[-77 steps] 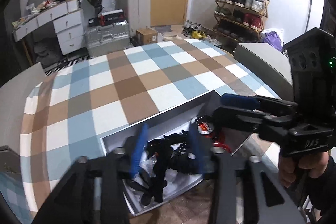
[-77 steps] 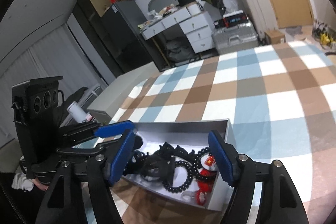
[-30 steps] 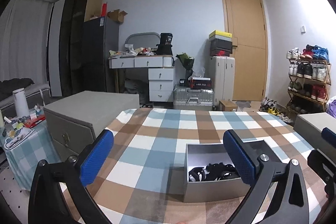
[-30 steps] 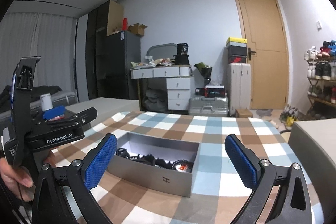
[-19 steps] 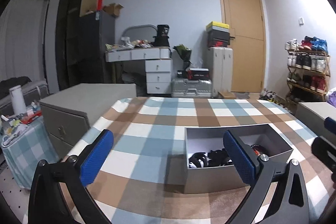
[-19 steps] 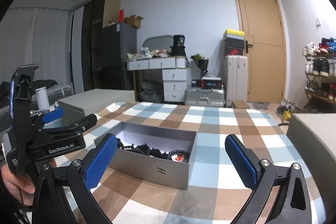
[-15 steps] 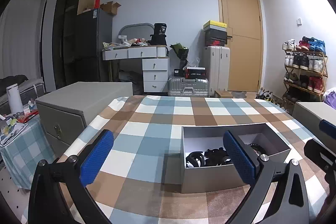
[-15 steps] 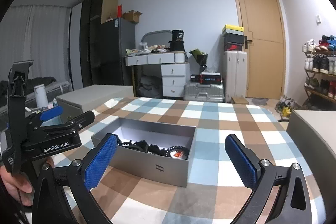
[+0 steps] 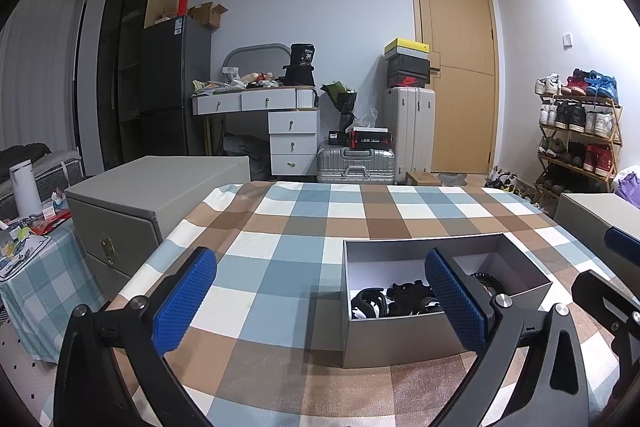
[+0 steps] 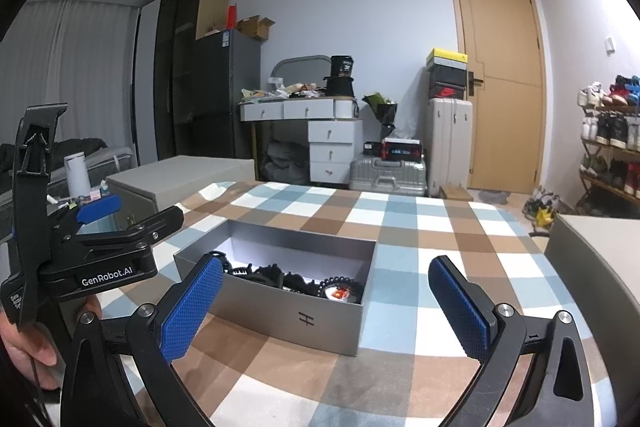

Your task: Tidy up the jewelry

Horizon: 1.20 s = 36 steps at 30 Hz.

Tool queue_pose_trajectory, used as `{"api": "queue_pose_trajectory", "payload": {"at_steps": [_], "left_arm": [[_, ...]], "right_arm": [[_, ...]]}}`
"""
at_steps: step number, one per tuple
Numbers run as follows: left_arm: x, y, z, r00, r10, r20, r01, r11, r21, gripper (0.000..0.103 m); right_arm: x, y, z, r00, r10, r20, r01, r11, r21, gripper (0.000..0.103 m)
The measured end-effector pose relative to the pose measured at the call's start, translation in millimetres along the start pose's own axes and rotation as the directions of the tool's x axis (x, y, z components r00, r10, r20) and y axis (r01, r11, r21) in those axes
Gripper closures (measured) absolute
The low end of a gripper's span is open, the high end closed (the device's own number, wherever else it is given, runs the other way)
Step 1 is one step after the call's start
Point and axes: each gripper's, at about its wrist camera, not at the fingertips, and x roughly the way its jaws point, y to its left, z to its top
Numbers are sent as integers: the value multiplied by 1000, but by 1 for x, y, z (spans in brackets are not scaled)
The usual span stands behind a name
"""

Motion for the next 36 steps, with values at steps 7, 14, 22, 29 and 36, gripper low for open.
{"api": "queue_pose_trajectory", "payload": {"at_steps": [7, 14, 22, 29, 36], "left_arm": [[0, 1, 0, 1000, 5, -1, -5, 1000, -4, 1], [-1, 1, 0, 1000, -2, -2, 2, 1000, -2, 1], [-3, 2, 1, 1000, 1, -4, -1, 1000, -3, 1], [-2, 1, 1, 1000, 2, -4, -2, 1000, -3, 1], [-3, 1, 1, 1000, 2, -5, -2, 1000, -3, 1]], "right_arm": [[0, 0, 0, 1000, 0, 0, 0, 1000, 0, 0], [0, 0, 0, 1000, 0, 0, 0, 1000, -1, 0], [0, 0, 0, 1000, 0, 0, 0, 1000, 0, 0], [0, 0, 0, 1000, 0, 0, 0, 1000, 0, 0], [0, 0, 0, 1000, 0, 0, 0, 1000, 0, 0]]}}
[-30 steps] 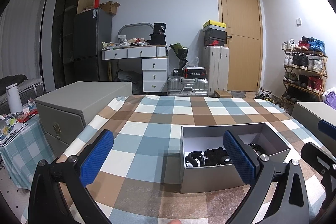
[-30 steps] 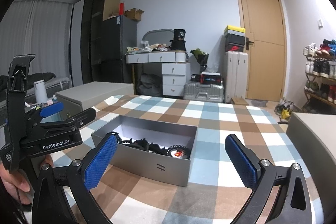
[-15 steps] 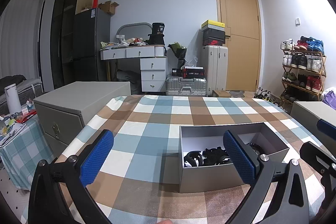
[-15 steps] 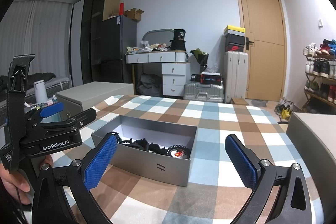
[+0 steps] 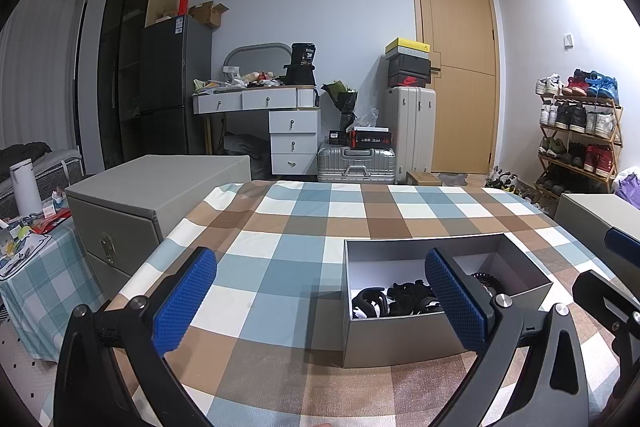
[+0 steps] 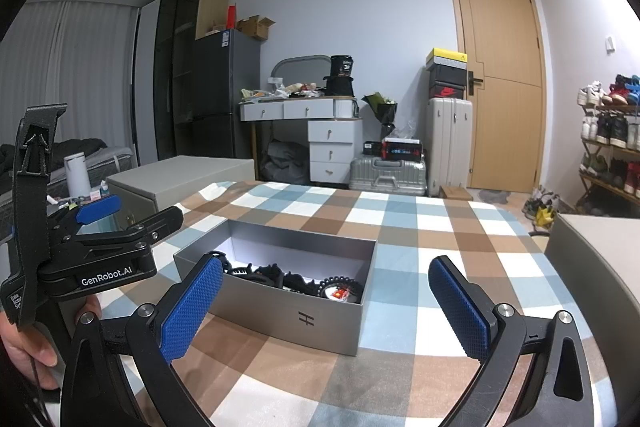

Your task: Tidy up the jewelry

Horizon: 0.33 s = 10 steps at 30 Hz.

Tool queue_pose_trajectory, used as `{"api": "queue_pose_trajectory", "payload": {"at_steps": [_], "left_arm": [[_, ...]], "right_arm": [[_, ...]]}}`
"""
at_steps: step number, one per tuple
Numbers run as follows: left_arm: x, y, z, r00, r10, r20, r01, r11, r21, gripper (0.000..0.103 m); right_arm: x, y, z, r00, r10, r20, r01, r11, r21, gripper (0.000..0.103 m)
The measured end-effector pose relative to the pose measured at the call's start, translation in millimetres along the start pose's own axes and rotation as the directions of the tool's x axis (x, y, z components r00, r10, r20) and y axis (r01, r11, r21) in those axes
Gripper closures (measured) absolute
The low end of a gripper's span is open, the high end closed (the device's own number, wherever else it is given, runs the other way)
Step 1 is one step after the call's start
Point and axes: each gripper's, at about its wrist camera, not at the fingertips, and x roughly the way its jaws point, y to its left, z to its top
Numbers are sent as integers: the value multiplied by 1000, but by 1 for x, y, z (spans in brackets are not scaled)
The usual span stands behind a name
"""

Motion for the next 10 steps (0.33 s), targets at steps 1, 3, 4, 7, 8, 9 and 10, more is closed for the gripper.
{"api": "queue_pose_trajectory", "payload": {"at_steps": [1, 3, 4, 7, 8, 9, 10], "left_arm": [[1, 0, 0, 1000, 0, 0, 0, 1000, 0, 1], [0, 0, 0, 1000, 0, 0, 0, 1000, 0, 1], [1, 0, 0, 1000, 0, 0, 0, 1000, 0, 1], [1, 0, 0, 1000, -1, 0, 1, 1000, 0, 1], [0, 0, 0, 1000, 0, 0, 0, 1000, 0, 1], [0, 0, 0, 1000, 1, 1, -1, 1000, 0, 1], [1, 0, 0, 1000, 1, 0, -1, 1000, -1, 1]], "right_arm": [[0, 0, 0, 1000, 0, 0, 0, 1000, 0, 0], [0, 0, 0, 1000, 0, 0, 0, 1000, 0, 0], [0, 0, 0, 1000, 0, 0, 0, 1000, 0, 0], [0, 0, 0, 1000, 0, 0, 0, 1000, 0, 0], [0, 0, 0, 1000, 0, 0, 0, 1000, 0, 0], [0, 0, 0, 1000, 0, 0, 0, 1000, 0, 0], [0, 0, 0, 1000, 0, 0, 0, 1000, 0, 0]]}}
